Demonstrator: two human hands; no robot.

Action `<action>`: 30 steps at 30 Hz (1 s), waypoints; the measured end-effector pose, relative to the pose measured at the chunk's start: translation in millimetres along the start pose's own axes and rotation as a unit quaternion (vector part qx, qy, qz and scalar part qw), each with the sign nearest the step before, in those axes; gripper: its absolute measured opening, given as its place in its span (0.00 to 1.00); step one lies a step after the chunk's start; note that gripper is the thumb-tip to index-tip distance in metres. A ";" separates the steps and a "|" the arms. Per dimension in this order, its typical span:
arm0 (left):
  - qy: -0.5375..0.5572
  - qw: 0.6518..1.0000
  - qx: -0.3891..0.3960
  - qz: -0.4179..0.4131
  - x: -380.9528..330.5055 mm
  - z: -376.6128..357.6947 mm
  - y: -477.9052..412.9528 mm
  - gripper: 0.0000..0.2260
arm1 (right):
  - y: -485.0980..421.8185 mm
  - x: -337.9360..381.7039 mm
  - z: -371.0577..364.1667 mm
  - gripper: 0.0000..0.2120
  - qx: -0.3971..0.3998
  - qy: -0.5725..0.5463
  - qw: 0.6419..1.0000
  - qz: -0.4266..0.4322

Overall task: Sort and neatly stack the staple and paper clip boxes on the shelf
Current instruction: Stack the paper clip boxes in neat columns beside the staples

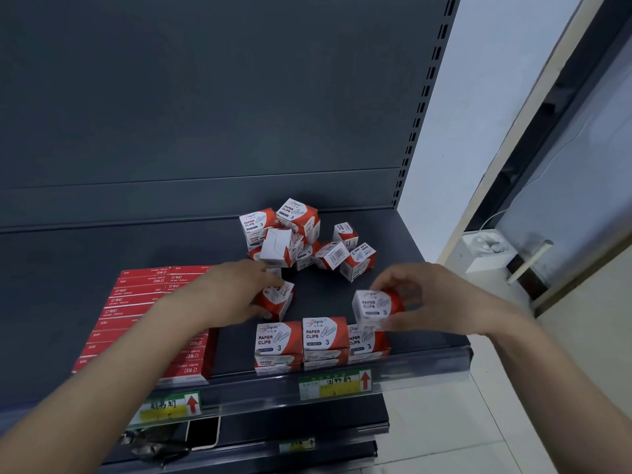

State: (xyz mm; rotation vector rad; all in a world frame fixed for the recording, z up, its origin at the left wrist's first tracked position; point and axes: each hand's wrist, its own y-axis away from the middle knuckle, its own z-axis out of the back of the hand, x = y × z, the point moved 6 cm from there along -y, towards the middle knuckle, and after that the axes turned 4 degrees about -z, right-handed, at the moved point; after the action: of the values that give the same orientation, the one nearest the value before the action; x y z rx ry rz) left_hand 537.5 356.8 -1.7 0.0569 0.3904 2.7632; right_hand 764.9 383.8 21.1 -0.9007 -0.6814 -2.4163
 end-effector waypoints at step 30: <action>0.014 0.999 -0.003 -0.030 0.4 -6.3 11.5 0.32 | -70.0 43.1 -5.4 0.28 -0.215 0.242 0.946 0.011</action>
State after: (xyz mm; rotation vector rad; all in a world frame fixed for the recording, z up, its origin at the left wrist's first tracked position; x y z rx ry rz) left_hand 532.8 345.0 -4.7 0.0056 0.3843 2.7088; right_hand 693.0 423.4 27.7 -0.4152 0.0419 -2.6626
